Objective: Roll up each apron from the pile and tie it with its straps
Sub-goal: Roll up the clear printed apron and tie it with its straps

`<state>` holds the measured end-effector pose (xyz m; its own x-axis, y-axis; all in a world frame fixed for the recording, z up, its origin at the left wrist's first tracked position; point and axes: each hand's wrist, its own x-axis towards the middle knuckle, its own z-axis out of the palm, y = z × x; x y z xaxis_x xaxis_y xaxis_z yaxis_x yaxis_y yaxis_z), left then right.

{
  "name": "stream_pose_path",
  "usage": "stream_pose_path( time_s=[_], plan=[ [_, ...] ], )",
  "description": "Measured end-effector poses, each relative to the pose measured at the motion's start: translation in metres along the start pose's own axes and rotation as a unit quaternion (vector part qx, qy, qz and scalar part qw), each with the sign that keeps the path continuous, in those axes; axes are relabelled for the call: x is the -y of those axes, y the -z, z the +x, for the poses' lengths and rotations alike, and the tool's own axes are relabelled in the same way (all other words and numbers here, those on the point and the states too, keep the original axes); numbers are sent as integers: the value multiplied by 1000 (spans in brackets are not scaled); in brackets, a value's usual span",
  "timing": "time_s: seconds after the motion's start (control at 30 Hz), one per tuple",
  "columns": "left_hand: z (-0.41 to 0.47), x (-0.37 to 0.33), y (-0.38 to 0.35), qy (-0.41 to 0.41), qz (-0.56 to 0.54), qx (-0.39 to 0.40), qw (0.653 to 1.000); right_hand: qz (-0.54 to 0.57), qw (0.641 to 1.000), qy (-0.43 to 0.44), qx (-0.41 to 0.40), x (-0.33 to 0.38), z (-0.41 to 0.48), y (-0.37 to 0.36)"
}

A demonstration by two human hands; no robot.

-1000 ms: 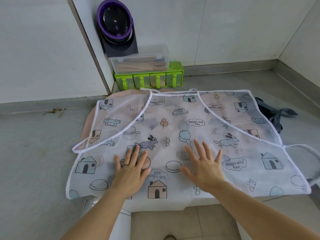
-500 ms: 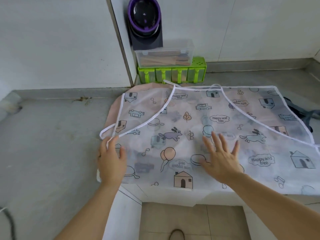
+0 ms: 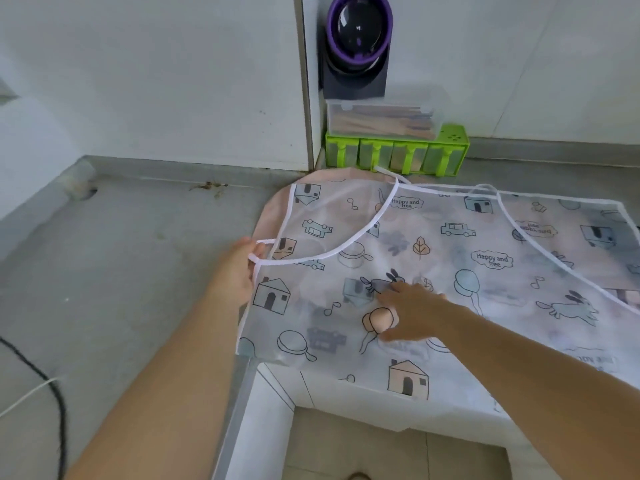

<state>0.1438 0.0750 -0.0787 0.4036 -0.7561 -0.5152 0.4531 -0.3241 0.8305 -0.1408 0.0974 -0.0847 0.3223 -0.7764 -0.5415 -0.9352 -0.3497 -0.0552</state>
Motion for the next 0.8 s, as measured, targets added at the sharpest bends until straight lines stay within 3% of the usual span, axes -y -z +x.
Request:
stream_pose_path(
  time_s=[0.1, 0.17, 0.27, 0.37, 0.43, 0.5, 0.67, 0.73, 0.8],
  plan=[
    [1, -25, -7, -49, -171, 12, 984, -13, 1000, 5, 23, 2, 4, 7],
    [-1, -44, -8, -143, -152, -20, 978, -9, 1000, 0, 25, 3, 6, 9],
    [-10, -69, -6, -298, 33, -78, 951, -10, 1000, -4, 24, 3, 8, 8],
    [-6, -79, 4, -292, 286, -55, 911, -21, 1000, -5, 8, 5, 5, 10],
    [3, -72, 15, -253, 507, -41, 823, -31, 1000, 0, -7, 7, 1, 7],
    [6, -62, 23, -221, 636, -59, 738, -13, 1000, 3, -23, 6, -2, -1],
    [-16, -42, 12, -158, 714, -81, 678, 18, 999, 4, -50, 1, -8, -16],
    [-36, -20, -1, -232, 728, -49, 643, 32, 997, 15, -73, -1, -14, -20],
    [-59, 8, -12, -328, 705, 63, 626, 72, 991, 34, -107, -3, -23, -25]
  ],
)
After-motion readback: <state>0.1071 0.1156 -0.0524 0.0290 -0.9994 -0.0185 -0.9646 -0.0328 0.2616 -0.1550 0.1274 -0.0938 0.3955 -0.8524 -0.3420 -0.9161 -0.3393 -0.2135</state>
